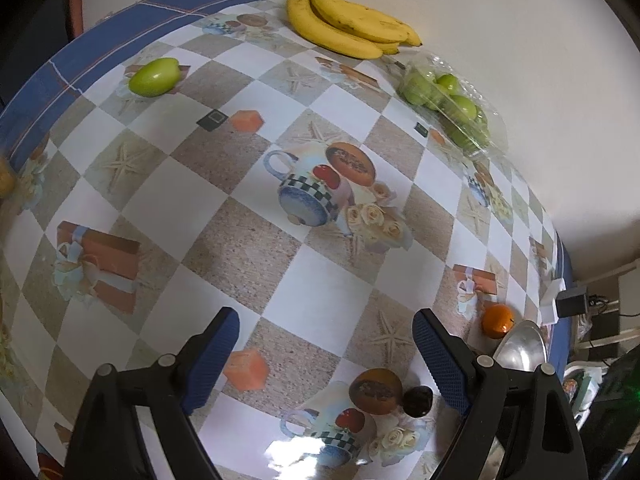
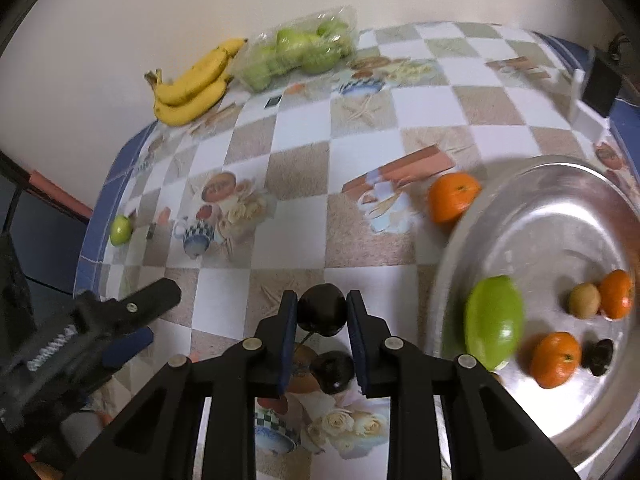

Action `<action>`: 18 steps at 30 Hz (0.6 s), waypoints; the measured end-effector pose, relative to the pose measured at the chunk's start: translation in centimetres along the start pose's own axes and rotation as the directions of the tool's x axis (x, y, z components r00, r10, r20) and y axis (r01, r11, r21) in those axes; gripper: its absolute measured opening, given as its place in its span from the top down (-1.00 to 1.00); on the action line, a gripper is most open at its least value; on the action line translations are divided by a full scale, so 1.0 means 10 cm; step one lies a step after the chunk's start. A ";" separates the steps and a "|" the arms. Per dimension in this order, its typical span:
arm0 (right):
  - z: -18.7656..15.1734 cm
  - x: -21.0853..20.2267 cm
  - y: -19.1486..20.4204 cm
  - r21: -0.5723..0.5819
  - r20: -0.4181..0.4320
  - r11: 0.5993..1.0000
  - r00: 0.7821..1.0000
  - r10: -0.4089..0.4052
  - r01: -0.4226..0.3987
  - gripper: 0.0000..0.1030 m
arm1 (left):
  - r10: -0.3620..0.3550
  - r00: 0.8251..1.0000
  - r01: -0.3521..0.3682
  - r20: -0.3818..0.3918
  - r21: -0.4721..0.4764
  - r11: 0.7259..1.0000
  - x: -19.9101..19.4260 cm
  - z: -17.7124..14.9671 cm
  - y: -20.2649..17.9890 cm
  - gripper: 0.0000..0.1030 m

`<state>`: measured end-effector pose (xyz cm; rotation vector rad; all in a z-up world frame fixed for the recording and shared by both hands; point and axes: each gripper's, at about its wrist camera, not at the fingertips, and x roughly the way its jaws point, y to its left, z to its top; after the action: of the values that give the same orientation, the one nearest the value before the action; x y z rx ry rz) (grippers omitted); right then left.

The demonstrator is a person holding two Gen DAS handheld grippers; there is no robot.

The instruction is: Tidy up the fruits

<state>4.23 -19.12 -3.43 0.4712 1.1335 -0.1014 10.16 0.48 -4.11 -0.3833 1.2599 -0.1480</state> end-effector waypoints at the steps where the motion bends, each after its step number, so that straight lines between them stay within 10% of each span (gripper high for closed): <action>1: 0.00 -0.05 -0.03 0.011 0.006 1.000 1.000 -0.008 0.008 0.50 | -0.002 1.000 0.002 -0.002 0.004 1.000 0.00 -0.01 -0.02 -0.75; 18: -0.01 -0.69 -0.71 0.142 0.082 0.987 0.993 -0.086 0.074 0.50 | -0.036 0.989 0.064 -0.142 0.200 0.978 0.28 -0.52 -0.77 -0.44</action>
<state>-1.03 -26.53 0.43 0.5395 1.0627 -0.2704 6.85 -8.54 -5.15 -0.2306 1.3573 -0.3491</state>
